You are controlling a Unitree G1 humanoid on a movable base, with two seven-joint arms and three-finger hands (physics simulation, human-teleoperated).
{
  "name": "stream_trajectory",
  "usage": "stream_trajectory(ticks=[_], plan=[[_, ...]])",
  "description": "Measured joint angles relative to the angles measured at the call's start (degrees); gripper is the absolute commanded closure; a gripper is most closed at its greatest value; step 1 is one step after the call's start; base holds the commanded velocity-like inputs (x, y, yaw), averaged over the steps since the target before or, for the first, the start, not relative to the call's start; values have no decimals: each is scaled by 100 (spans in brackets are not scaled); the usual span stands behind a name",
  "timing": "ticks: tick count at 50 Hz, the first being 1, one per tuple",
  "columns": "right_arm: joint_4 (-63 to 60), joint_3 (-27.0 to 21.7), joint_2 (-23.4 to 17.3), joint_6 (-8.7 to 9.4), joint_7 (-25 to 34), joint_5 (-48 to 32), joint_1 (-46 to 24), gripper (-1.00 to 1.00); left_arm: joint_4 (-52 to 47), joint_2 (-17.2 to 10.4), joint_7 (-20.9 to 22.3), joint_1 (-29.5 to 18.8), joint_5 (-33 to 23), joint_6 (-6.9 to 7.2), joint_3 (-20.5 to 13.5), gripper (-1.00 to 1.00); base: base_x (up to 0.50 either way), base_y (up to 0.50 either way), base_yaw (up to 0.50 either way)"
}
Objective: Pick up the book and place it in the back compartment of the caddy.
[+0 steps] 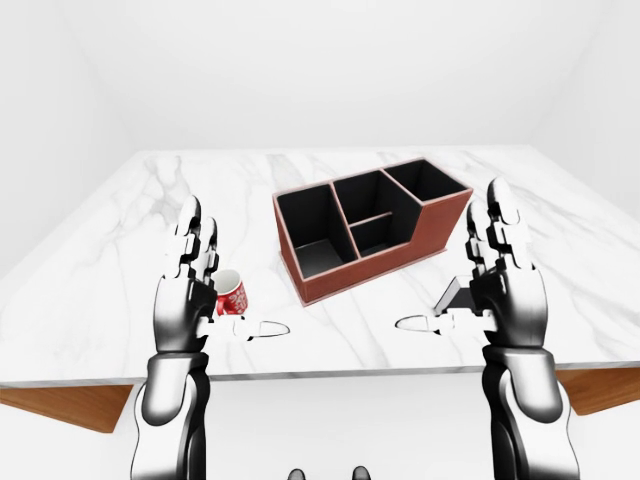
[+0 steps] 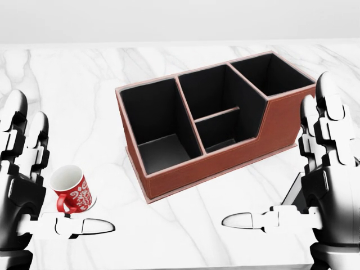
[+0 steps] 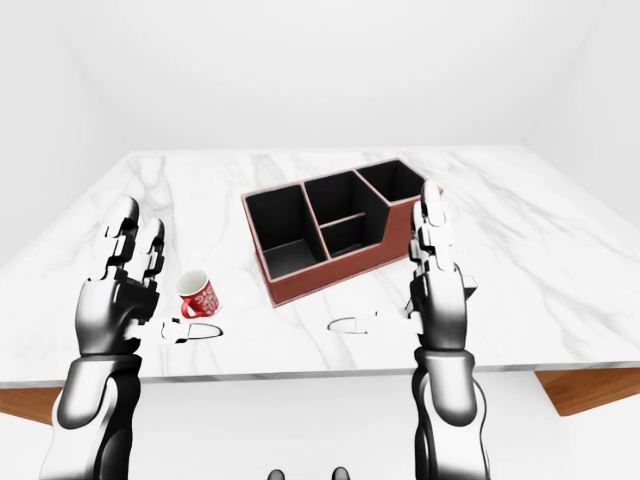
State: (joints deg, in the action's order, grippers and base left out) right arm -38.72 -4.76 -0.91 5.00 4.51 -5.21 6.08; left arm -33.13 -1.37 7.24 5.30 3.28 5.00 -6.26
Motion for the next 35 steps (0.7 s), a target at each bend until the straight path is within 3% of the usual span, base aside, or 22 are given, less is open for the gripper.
stream_trajectory(ticks=[22,35], plan=[[-128,-69,12,0,217,329,105,-100,5,5,5,22,-11,0,17,-100,46,0,0],[-185,-110,-40,0,168,14,-36,-100,73,2,2,-7,-18,0,18,-100,0,0,0]])
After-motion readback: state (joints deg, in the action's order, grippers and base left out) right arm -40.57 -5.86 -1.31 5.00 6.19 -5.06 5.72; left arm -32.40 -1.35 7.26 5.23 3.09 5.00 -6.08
